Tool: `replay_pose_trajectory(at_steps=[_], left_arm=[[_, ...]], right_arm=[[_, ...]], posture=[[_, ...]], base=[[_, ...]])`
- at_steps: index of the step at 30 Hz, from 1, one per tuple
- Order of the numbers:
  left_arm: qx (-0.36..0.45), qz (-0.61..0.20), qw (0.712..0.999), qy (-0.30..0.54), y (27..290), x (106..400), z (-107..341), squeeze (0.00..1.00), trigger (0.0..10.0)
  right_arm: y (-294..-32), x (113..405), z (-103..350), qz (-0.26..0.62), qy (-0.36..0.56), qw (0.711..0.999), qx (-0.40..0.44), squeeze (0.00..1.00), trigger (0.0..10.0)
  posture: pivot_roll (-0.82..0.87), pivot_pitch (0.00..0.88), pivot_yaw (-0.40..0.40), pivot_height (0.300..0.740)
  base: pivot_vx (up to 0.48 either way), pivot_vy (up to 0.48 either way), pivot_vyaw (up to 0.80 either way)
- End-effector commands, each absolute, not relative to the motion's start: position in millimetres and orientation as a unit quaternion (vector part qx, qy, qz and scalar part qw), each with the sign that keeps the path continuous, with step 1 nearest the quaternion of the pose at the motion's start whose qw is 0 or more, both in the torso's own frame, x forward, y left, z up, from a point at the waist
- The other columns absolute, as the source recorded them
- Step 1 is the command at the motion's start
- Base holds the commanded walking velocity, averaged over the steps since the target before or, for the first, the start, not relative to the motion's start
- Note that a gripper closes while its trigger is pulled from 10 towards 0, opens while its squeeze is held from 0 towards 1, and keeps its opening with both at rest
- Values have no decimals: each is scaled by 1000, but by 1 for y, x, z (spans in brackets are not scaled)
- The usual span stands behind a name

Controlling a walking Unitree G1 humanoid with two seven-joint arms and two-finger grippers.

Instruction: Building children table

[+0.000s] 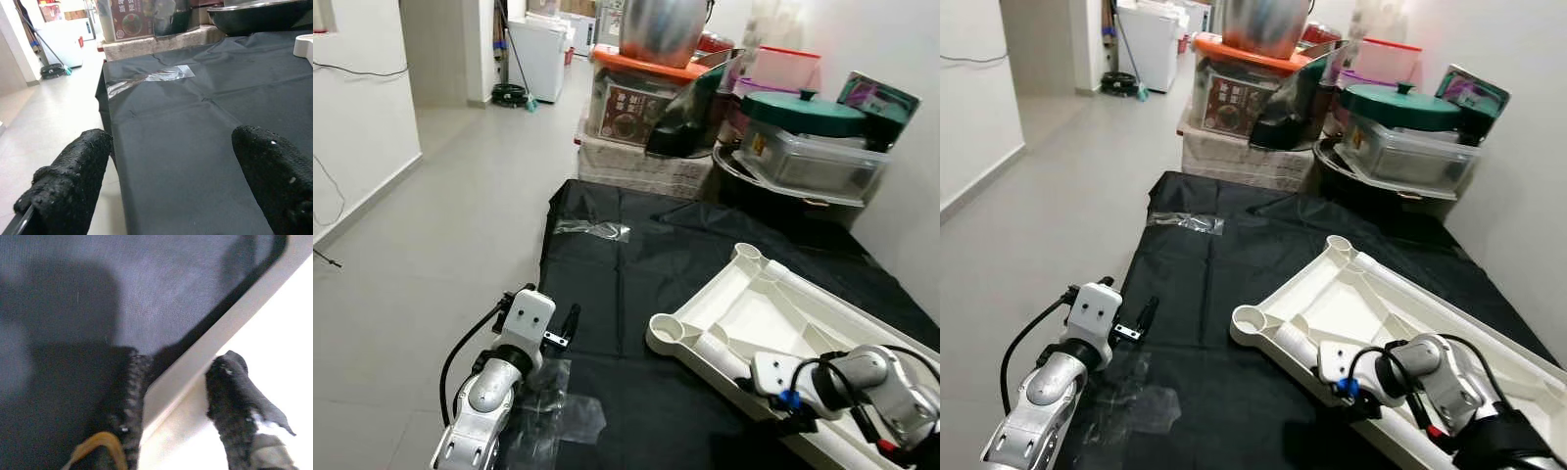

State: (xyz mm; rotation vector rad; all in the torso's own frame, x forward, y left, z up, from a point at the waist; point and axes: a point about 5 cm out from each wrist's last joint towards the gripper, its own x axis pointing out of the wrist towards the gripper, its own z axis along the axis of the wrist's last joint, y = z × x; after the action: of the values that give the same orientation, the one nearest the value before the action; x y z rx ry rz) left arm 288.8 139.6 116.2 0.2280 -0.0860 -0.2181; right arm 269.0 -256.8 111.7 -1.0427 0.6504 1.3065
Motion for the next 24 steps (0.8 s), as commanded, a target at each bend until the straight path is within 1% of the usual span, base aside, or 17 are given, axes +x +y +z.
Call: replay_pose_trajectory(at_steps=[1, 2, 3, 4, 7, 9, 10, 12, 13, 14, 15, 16, 19, 20, 22, 23, 24], left_arm=[[116, -117, 986, -34, 134, 288, 110, 0, 10000], [116, -117, 986, -34, 134, 288, 110, 0, 10000], [116, -117, 986, -34, 134, 288, 110, 0, 10000], [116, -117, 986, -34, 134, 288, 110, 0, 10000], [116, -117, 986, -33, 134, 288, 110, 0, 10000], [117, -117, 986, -33, 134, 288, 110, 0, 10000], [117, -117, 986, -33, 134, 288, 110, 0, 10000], [117, -119, 985, -32, 134, 288, 109, 0, 10000], [117, -119, 985, -32, 134, 288, 109, 0, 10000], [117, -120, 985, -32, 134, 287, 109, 0, 10000], [117, -120, 985, -32, 134, 287, 109, 0, 10000], [116, -122, 985, -31, 133, 287, 108, 0, 10000], [116, -123, 985, -30, 133, 287, 108, 0, 10000], [116, -123, 985, -30, 133, 287, 108, 0, 10000], [116, -123, 985, -30, 133, 287, 108, 0, 10000], [115, -123, 985, -29, 133, 287, 108, 0, 10000], [115, -123, 985, -29, 133, 287, 108, 0, 10000]], right_arm=[[-273, 245, 76, 582, 374, 570, -444, 0, 0], [-274, 244, 78, 595, 363, 540, -472, 0, 0], [-274, 243, 79, 600, 359, 531, -479, 0, 0], [-273, 243, 79, 604, 353, 525, -485, 0, 0], [-270, 243, 79, 609, 329, 525, -495, 0, 0], [-267, 244, 80, 618, 298, 512, -517, 0, 0], [-267, 244, 80, 618, 298, 512, -517, 0, 0], [-266, 242, 82, 632, 271, 492, -533, 0, 0], [-266, 242, 82, 632, 271, 492, -533, 0, 0], [-267, 241, 82, 639, 263, 482, -538, 0, 0], [-267, 241, 82, 639, 263, 482, -538, 0, 0], [-266, 242, 86, 651, 234, 465, -553, 0, 0], [-264, 243, 88, 656, 219, 461, -556, 0, 0], [-263, 243, 89, 663, 208, 454, -558, 0, 0], [-259, 244, 91, 667, 195, 457, -555, 0, 0], [-255, 248, 92, 665, 185, 470, -550, 0, 0], [-250, 252, 93, 656, 173, 493, -545, 0, 0]], posture=[[58, 0, -155, 740], [58, 0, -156, 740], [58, 0, -156, 740], [58, 0, -155, 740], [58, 0, -155, 740], [55, 0, -151, 740], [55, 0, -151, 740], [51, 0, -149, 740], [51, 0, -149, 740], [50, 0, -149, 740], [50, 0, -149, 740], [49, 0, -147, 740], [49, 0, -146, 740], [49, 0, -146, 740], [51, 0, -146, 740], [51, 0, -146, 740], [55, 0, -148, 740]], base=[[0, 0, 0], [0, 0, 0], [0, 0, 0], [0, 0, 0], [0, 0, 0], [0, 0, 0], [0, 0, 0], [0, 0, 0], [0, 0, 0], [0, 0, 0], [0, 0, 0], [0, 0, 0], [0, 0, 0], [0, 0, 0], [0, 0, 0], [0, 0, 0], [0, 0, 0]])
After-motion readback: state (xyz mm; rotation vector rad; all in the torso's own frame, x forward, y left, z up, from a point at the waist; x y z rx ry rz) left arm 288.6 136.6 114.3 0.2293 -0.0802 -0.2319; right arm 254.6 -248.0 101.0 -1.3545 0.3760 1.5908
